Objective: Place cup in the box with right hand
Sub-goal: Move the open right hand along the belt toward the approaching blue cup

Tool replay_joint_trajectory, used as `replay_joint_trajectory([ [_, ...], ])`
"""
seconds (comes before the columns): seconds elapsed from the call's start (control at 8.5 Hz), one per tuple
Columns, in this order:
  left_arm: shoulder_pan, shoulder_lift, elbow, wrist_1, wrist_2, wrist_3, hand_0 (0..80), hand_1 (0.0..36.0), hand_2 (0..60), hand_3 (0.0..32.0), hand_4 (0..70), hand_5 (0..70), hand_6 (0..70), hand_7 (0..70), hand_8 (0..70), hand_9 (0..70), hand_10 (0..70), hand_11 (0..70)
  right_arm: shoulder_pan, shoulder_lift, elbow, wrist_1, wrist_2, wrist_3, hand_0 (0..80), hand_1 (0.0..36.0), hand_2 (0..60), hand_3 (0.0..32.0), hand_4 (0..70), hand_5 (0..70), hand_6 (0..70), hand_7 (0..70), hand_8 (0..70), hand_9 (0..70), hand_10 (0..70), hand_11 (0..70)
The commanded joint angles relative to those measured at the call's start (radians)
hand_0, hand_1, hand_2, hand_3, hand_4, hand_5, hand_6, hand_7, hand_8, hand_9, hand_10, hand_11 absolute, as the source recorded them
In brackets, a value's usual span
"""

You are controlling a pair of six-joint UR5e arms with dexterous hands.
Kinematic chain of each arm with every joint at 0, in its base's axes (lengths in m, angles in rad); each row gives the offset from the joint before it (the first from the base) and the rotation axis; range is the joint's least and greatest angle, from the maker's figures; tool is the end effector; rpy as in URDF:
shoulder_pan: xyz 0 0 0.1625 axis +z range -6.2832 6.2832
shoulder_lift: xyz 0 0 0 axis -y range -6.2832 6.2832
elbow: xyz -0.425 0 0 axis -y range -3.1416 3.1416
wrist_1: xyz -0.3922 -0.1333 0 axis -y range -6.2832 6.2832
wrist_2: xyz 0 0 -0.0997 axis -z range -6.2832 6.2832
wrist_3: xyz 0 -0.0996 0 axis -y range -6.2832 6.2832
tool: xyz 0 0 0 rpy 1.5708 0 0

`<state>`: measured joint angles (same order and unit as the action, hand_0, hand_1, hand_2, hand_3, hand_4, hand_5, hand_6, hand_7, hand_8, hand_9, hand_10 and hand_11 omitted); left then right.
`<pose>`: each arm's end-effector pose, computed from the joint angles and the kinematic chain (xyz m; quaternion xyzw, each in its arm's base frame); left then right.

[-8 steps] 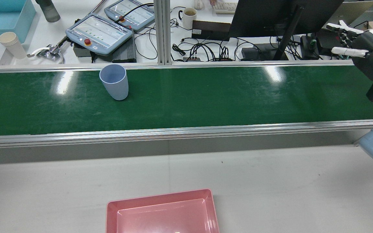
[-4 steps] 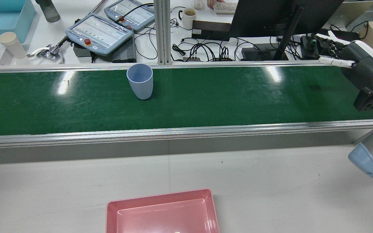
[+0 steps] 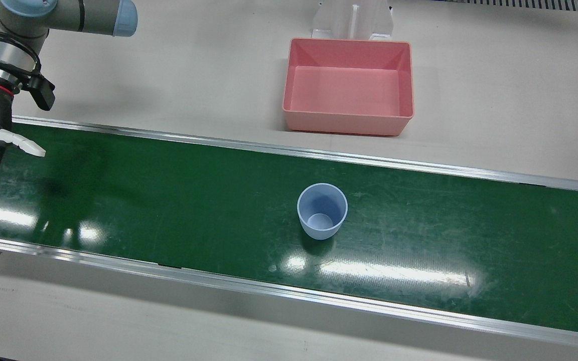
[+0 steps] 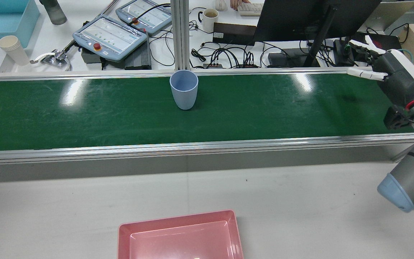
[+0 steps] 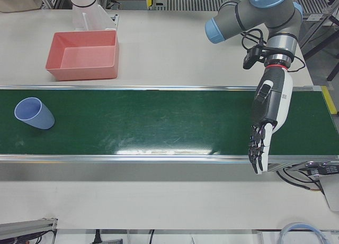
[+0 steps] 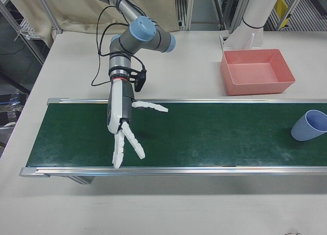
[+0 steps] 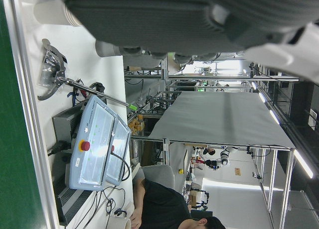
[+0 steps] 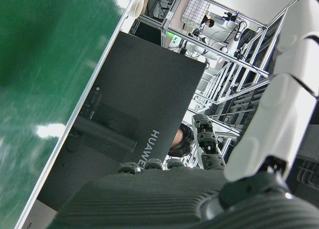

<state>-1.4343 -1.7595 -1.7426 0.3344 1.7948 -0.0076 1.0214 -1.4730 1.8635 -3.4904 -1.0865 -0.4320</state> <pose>-0.0358 -0.5564 0.5387 -0.1290 0.7043 -0.6868 0.1246 -0.1060 -0.5172 0.5321 0.1246 -0.7092 0.6743 0.1640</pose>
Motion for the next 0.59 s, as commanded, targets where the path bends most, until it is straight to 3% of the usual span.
replay_joint_trajectory([
  [0.0,-0.001,0.000,0.000,0.002,0.000,0.000,0.0,0.0,0.0,0.0,0.0,0.0,0.0,0.0,0.0,0.0,0.0,0.0,-0.110,0.002,0.011,0.002,0.114,-0.042,44.4,14.0,12.1,0.0,0.0,4.5,0.0,0.0,1.7,0.0,0.0,0.0],
  [0.47,-0.001,0.000,0.000,0.000,0.000,0.000,0.0,0.0,0.0,0.0,0.0,0.0,0.0,0.0,0.0,0.0,0.0,0.0,-0.155,0.000,0.054,-0.002,0.140,-0.044,45.2,14.5,12.1,0.0,0.0,4.5,0.0,0.0,1.6,0.0,0.0,0.0],
])
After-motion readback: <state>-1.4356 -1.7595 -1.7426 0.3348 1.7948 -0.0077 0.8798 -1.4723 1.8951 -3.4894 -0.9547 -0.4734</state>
